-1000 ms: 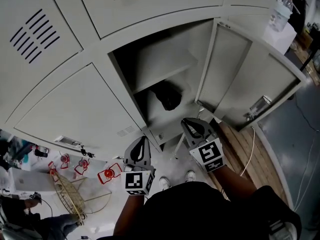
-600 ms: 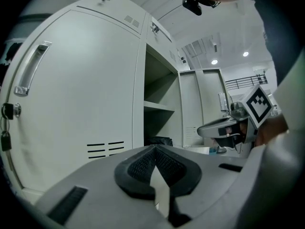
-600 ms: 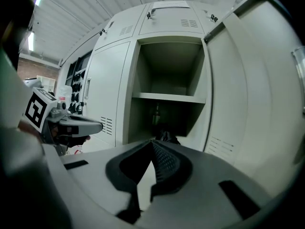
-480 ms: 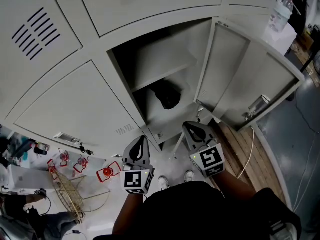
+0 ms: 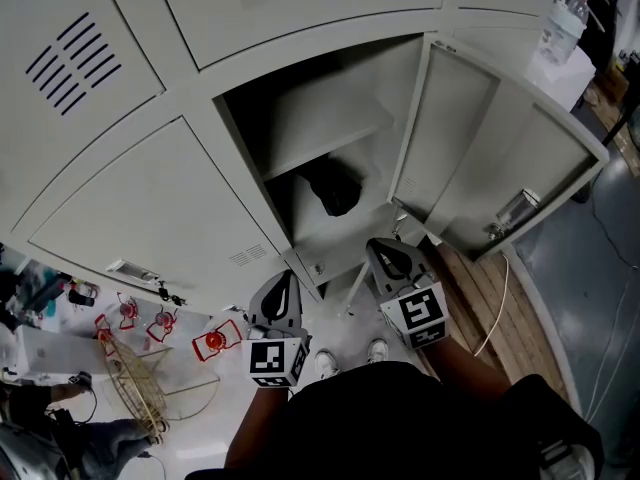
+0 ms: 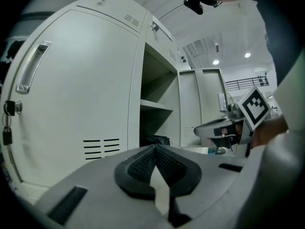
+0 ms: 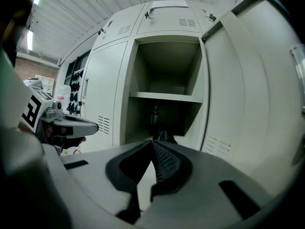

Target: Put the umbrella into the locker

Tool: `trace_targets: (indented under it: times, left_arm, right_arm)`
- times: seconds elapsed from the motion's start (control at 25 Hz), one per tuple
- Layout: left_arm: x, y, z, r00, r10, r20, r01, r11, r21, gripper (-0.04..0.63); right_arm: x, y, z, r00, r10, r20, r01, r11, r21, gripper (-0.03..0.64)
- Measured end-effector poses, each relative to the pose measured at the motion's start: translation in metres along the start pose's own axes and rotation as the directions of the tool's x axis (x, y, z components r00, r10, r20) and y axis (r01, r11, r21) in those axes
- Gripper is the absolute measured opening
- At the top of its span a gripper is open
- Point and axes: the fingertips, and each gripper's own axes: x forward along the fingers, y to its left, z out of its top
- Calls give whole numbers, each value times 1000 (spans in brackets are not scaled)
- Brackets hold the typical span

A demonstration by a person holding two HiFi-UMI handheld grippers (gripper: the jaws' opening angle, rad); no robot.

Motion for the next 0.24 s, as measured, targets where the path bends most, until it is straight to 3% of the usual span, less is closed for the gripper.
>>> trace_targets:
  times: [0.24]
  left_arm:
    - [-1,-8,1,1000,-3,-2,3,1000,11,-3]
  right_arm:
    - [1,-5,0,999,-25,22,24,1000,3,-2]
